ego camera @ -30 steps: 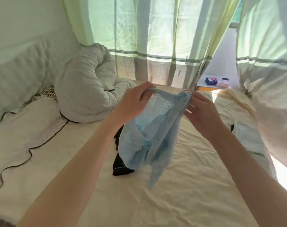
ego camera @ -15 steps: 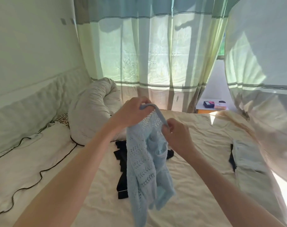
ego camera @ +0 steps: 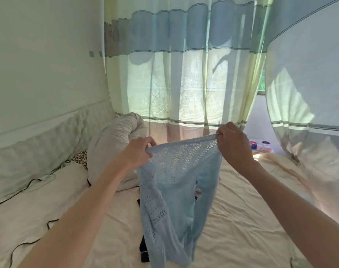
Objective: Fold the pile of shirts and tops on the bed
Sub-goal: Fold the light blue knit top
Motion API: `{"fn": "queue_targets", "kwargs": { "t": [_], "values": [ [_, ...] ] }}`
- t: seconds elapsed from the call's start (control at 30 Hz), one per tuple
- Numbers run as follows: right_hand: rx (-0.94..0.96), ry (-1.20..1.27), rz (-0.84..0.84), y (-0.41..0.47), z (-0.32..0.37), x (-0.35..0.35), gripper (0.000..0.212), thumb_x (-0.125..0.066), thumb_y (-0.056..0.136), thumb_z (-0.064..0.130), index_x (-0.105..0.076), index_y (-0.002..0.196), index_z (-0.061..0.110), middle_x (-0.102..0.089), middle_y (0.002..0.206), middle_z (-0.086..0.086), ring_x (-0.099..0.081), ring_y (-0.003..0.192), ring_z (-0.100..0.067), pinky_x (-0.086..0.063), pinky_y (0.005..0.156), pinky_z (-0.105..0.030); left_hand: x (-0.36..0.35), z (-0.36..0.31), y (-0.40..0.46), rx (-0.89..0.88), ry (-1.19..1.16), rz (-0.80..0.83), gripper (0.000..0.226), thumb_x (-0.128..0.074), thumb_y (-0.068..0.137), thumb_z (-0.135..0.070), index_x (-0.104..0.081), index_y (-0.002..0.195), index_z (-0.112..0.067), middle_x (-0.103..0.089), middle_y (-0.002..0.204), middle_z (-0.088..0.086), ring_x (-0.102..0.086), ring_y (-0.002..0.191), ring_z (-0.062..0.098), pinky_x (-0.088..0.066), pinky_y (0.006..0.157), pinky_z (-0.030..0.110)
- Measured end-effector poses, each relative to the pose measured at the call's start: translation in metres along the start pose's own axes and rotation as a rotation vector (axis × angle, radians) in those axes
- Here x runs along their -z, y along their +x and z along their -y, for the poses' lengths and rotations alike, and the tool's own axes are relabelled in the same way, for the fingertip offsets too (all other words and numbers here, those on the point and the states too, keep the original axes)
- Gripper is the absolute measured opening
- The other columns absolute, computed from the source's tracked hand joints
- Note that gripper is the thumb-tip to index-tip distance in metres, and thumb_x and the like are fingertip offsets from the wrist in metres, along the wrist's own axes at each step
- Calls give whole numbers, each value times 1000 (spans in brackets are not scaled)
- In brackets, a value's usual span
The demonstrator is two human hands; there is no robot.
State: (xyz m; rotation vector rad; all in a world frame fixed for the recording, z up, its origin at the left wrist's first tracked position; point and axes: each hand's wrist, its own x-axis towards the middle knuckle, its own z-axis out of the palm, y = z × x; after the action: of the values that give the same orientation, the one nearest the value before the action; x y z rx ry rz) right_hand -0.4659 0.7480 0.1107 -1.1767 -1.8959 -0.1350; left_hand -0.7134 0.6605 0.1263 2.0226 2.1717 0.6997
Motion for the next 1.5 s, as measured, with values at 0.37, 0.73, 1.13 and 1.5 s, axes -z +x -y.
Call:
{"fn": "queue_targets", "kwargs": {
  "t": [0.37, 0.73, 1.13, 1.5],
  "values": [
    [-290, 443, 264, 29, -3, 15, 23, -39, 94, 8, -54, 76, 10, -52, 72, -3, -47, 74, -21, -31, 66, -31, 36, 48, 4, 264, -92, -193, 16, -57, 86, 0, -66, 81, -12, -61, 84, 11, -56, 82, 23, -52, 76, 32],
    [-185, 86, 353, 12, -23, 15, 22, -47, 94, 5, -67, 96, -4, -62, 88, -15, -51, 83, -25, -28, 69, -26, 26, 68, -1, 588, -528, -113, 22, -48, 88, 3, -61, 96, -13, -58, 73, 0, -50, 71, 10, -43, 59, 24],
    [-347, 399, 230, 3, -34, 28, 30, -54, 94, 16, -41, 67, 12, -38, 62, -3, -35, 60, -18, -25, 55, -31, 27, 63, -7, 431, -592, -268, 11, -62, 87, -24, -63, 78, -17, -61, 90, 8, -55, 92, 23, -42, 94, 39],
    [-379, 352, 956, -96, -51, 69, 37, -62, 67, 24, -56, 100, 10, -50, 88, -1, -45, 82, -14, -34, 62, -16, -9, 96, -114, 301, -937, 379, 83, -93, 30, -48, -72, 102, -11, -70, 103, 13, -67, 90, 20, -55, 71, 27]
  ]
}}
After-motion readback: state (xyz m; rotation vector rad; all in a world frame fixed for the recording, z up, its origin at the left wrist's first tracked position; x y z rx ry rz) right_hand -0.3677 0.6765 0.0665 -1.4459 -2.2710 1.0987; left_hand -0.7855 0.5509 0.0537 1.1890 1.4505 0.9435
